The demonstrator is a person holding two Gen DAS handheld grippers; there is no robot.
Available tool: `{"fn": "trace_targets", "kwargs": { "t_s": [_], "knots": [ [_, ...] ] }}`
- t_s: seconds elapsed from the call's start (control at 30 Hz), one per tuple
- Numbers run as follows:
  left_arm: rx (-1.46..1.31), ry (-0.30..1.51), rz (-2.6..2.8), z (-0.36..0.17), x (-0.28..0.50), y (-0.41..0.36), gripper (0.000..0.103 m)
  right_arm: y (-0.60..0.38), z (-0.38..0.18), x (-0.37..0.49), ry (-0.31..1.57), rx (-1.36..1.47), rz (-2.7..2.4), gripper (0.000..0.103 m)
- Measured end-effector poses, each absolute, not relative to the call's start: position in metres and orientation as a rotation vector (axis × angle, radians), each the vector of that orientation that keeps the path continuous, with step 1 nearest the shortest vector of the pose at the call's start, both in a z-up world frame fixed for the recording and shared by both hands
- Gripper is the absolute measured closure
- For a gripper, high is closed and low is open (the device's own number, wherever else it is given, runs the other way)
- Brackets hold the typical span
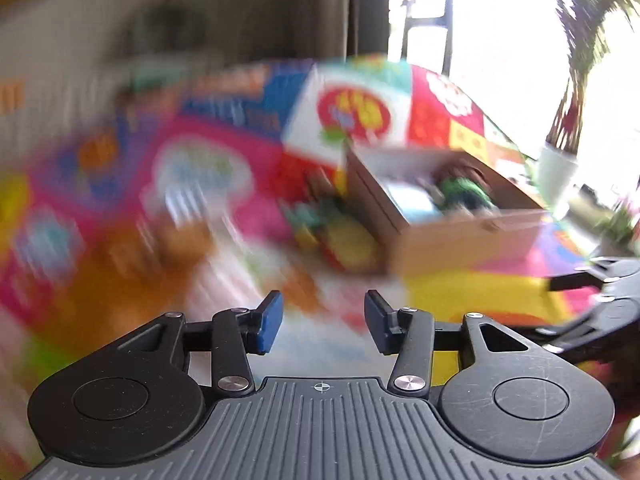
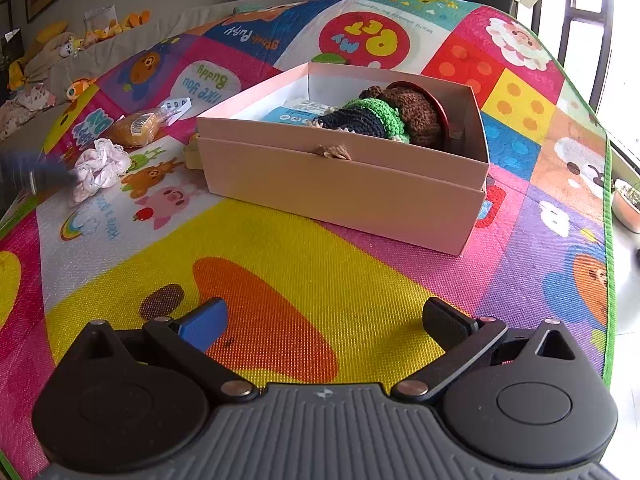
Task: Organize objects
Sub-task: 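Grasp the bagged bread roll with the left tool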
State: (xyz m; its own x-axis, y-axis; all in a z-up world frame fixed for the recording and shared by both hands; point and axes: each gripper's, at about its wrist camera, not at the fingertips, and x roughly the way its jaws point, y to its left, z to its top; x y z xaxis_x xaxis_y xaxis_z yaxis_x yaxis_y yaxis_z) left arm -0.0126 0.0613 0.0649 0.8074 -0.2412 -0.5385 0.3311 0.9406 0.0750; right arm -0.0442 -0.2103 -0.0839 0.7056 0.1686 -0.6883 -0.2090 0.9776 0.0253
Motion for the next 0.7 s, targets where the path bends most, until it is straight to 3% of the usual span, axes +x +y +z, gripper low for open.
{"fn": "trace_targets", "kwargs": {
  "t_s": [0.1,0.3,0.43,0.57,0.7],
  "knots": [
    [0.334,0.475,-0.268,0.073,0.024,0.081,0.050,-0.211,-0.084,-0.044,0.759,-0.054,0.212,0.000],
    [0.368,0.627,-0.305,0.044,0.119,0.122,0.052,-0.211,-0.084,-0.044,0.759,-0.057,0.211,0.000],
    [0.285,0.646,-0.379,0.038,0.152,0.126,0.048,-0.211,-0.084,-0.044,0.760,-0.059,0.210,0.000],
    [0.290,0.712,-0.412,0.035,0.167,0.113,0.033,-0.211,-0.085,-0.045,0.760,-0.061,0.209,0.000],
    [0.321,0.777,-0.440,0.038,0.165,0.110,0.033,-0.210,-0.085,-0.044,0.760,-0.061,0.208,0.000]
  ]
}}
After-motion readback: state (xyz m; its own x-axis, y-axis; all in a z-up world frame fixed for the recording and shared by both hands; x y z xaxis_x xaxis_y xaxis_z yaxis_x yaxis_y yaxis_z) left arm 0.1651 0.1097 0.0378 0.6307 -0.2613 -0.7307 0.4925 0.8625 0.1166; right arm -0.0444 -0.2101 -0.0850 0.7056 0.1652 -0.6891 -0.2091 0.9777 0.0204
